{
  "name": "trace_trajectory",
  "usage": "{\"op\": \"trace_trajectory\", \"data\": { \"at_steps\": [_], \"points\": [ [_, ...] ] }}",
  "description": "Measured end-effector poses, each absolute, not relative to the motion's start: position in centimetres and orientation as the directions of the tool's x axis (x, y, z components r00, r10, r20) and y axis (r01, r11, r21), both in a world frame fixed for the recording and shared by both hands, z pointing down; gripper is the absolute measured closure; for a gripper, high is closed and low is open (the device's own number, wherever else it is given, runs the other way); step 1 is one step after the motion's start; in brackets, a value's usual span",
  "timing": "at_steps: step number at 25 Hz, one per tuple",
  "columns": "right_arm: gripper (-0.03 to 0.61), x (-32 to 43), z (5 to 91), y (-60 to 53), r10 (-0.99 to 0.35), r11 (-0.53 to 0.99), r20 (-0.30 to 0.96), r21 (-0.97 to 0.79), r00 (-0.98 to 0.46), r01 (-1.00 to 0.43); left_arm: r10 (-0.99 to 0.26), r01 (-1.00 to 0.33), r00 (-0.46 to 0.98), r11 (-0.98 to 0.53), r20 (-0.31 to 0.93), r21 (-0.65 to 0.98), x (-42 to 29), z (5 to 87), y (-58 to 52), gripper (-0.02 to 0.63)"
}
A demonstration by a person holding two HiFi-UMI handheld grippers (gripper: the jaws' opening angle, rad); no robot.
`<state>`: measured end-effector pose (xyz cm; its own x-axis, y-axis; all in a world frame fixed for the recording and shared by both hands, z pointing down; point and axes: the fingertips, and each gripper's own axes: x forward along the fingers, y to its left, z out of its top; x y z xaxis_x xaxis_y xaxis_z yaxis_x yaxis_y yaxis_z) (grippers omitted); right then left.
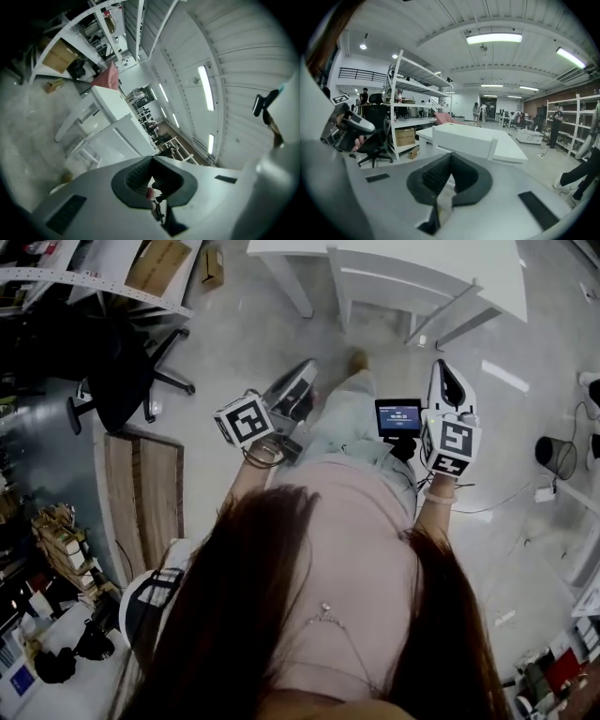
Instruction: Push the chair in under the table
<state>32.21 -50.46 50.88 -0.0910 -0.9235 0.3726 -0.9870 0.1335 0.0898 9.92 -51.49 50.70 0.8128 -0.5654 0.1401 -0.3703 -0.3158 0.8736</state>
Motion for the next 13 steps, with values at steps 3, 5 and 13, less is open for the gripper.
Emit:
{"op": "trace_trajectory", "data": {
  "at_steps": [3,5,13],
  "points": [
    [0.558,30.9,52.2,-48.2,-0.92,0.121,0.383,0.065,-0.087,-0.991,-0.562,-0.461,0.79,-0.281,0.245,0.842,5.8,53.1,-47.6,0.606],
    [0.557,30.3,53.0,-47.2,-0.917,0.115,0.389,0.043,-0.09,-0.992,-0.559,-0.546,0.76,-0.274,0.331,0.792,3.4,54.6,-45.8,0.606],
    [0.557,25.2,53.6,-48.1,-0.901,0.158,0.407,-0.01,-0.148,-0.987,-0.506,-0.567,0.76,-0.206,0.408,0.798,-1.6,56.0,-41.8,0.606]
  ]
}}
